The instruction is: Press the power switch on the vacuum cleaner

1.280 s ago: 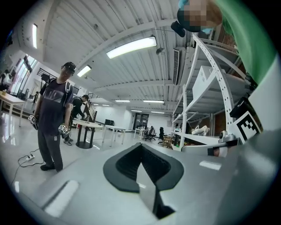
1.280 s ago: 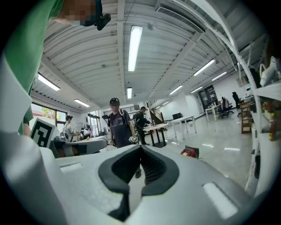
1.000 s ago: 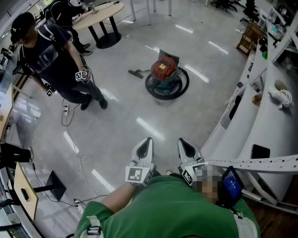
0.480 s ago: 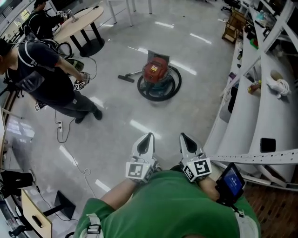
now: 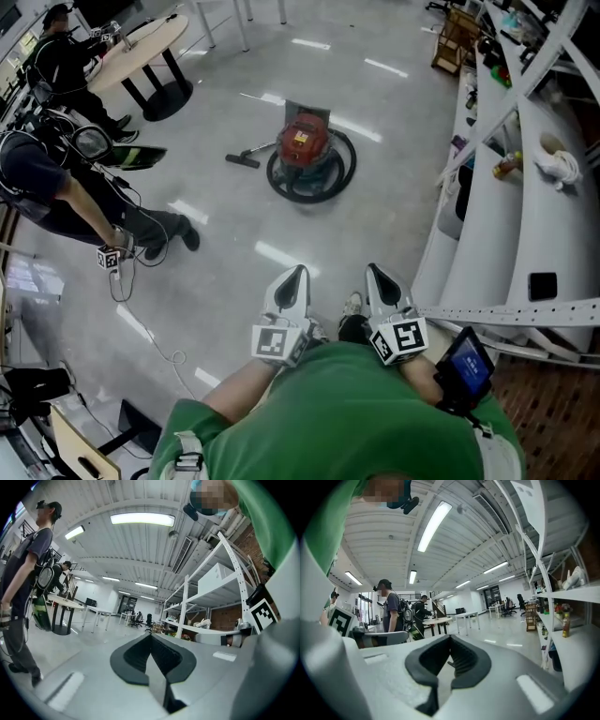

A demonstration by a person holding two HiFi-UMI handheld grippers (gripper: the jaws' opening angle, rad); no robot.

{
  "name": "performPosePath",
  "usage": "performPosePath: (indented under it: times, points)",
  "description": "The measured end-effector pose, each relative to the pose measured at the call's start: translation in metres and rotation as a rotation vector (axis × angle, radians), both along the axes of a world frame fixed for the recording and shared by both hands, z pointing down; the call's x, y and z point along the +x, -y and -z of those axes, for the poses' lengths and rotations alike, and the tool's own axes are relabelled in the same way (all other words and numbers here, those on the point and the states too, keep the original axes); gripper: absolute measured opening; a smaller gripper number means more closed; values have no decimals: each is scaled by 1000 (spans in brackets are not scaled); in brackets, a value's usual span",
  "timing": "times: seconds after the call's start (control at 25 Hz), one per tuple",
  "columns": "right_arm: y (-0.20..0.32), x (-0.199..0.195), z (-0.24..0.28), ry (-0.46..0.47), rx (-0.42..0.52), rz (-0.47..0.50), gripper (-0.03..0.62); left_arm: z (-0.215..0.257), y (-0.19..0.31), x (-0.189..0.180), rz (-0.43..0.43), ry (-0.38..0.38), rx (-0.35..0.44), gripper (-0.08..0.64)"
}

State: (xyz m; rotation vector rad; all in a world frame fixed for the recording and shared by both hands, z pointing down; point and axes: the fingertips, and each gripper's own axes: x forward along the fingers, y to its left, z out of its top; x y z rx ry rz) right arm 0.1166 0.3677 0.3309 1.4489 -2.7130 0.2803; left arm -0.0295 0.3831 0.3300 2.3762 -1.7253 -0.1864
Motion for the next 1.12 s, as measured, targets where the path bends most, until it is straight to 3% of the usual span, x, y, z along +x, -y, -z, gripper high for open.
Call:
performPosePath:
  times: [0.36,1.12]
  points:
    - [48,16,-2,9,11,-32,2,-1,48,11,-14,18,-2,6]
    - [197,76,-9,46,7,-61,2,-5,203,65,0,66,-18,6]
